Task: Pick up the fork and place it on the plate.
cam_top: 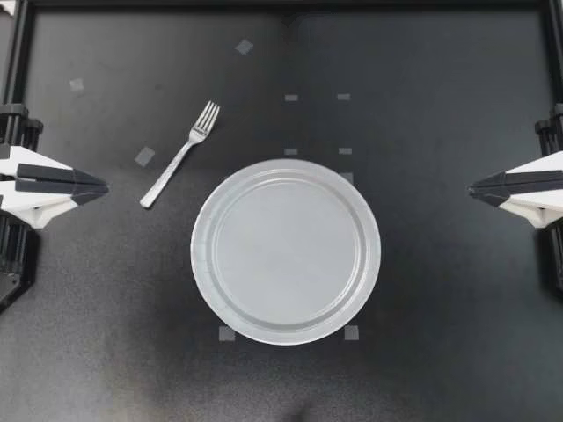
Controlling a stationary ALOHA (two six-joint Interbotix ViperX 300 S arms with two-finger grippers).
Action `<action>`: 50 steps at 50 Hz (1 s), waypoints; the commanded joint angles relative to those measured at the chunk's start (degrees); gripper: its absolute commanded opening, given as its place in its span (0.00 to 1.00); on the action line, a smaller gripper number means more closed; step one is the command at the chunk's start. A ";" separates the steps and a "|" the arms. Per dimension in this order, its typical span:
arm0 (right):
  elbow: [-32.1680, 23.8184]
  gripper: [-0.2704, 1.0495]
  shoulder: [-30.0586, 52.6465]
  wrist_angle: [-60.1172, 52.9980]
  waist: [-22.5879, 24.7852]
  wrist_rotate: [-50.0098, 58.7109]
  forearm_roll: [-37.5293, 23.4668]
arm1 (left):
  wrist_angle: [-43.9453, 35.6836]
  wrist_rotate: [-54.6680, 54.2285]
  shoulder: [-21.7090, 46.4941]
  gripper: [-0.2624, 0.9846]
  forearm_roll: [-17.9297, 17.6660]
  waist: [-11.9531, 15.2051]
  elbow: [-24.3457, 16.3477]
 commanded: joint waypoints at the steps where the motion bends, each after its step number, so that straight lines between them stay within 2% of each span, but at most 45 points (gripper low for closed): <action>1: -0.26 0.15 0.00 -0.35 -0.26 0.09 0.00 | -0.44 -0.35 -0.53 0.31 -0.53 -0.70 0.00; 7: 1.14 0.12 -2.20 -1.67 -0.26 1.32 1.14 | -0.09 -0.70 -1.49 0.22 -2.46 -0.70 0.09; 11: 1.93 0.12 -3.78 -2.37 -0.26 2.72 2.11 | 1.85 -1.23 -1.58 0.22 -6.94 -0.70 -0.53; 16: 2.46 0.12 -5.01 -2.29 -0.26 4.39 2.90 | 8.44 -1.23 -1.14 0.22 -13.45 0.53 -2.90; 19: 2.46 0.13 -4.83 -2.02 -0.26 5.45 2.90 | 13.54 -1.14 -1.05 0.22 -15.12 1.58 -5.10; 30: 1.41 0.13 -1.41 0.00 -0.26 6.94 2.99 | 32.17 -1.58 0.97 0.23 -15.12 4.39 -15.38; 35: 0.88 0.13 0.26 -0.09 -0.35 7.03 2.99 | 35.95 -2.81 2.90 0.23 -15.21 5.27 -18.11; 43: 0.70 0.18 0.70 -0.79 -0.26 7.21 2.99 | 37.71 -4.22 5.63 0.26 -15.12 6.50 -18.72; 47: 0.97 0.25 0.18 -1.05 -0.26 7.21 3.08 | 37.27 -4.22 5.80 0.32 -15.12 6.50 -18.19; 50: 1.14 0.31 -0.35 -1.05 -0.35 7.21 3.08 | 36.91 -4.31 5.36 0.42 -15.12 6.50 -17.93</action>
